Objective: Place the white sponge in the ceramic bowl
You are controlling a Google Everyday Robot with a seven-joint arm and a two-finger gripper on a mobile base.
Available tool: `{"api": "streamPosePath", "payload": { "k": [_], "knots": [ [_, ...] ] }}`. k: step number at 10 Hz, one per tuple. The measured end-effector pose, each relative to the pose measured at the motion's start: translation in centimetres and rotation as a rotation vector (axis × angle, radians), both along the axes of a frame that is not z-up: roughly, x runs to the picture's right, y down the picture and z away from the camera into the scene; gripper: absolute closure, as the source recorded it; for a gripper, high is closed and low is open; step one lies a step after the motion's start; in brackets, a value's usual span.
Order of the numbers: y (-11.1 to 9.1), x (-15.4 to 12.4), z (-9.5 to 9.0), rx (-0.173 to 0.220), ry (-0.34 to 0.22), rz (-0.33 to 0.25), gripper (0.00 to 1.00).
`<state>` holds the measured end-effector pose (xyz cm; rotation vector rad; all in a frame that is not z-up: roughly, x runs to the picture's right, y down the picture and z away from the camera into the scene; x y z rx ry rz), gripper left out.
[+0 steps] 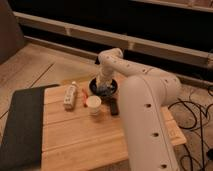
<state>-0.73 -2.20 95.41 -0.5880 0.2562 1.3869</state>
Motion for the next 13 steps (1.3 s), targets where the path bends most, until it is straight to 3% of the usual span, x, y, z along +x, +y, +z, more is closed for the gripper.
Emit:
{"api": "streamPosePath", "payload": {
  "k": [11,13],
  "knots": [
    [0.02,0.18,0.01,0.000,0.001,0.002,0.57],
    [0.02,0.18,0.01,0.000,0.001,0.002,0.65]
  ]
}}
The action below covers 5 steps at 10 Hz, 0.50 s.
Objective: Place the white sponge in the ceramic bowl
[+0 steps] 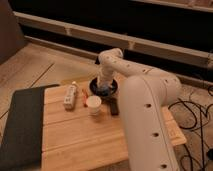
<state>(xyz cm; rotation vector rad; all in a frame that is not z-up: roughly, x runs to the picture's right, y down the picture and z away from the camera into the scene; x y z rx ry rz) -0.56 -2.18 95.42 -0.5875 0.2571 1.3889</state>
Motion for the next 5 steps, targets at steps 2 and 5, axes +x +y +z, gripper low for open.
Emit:
{"api": "streamPosePath", "payload": {
  "k": [2,5],
  "knots": [
    [0.01,0.00,0.00,0.000,0.000,0.000,0.79],
    [0.01,0.00,0.00,0.000,0.000,0.000,0.58]
  ]
}}
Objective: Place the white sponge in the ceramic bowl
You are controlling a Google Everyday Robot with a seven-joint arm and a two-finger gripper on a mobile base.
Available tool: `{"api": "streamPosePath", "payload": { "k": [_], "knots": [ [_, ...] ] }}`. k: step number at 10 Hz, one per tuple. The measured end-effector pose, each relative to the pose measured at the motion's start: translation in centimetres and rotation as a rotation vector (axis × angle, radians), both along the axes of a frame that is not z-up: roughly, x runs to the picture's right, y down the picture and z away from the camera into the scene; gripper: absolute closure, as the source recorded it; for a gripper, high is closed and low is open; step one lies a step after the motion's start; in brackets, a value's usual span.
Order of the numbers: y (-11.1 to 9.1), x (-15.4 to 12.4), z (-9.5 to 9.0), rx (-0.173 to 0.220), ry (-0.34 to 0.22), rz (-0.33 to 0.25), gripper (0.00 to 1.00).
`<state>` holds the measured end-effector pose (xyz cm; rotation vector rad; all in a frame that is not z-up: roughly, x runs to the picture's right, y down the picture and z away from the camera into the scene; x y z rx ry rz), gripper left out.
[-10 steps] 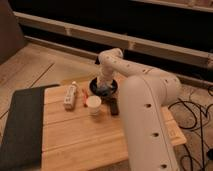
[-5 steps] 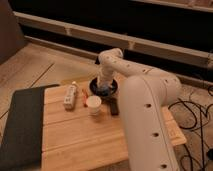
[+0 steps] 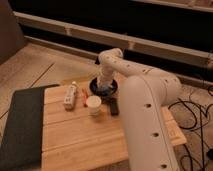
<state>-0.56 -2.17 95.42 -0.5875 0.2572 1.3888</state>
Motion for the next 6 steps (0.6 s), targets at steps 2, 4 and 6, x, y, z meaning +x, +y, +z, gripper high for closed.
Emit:
{"api": "streamPosePath", "payload": {
  "k": [2,4,6],
  "knots": [
    [0.00,0.00,0.00,0.000,0.000,0.000,0.38],
    [0.00,0.00,0.00,0.000,0.000,0.000,0.21],
    [0.00,-0.02,-0.01,0.000,0.000,0.000,0.20]
  ]
}}
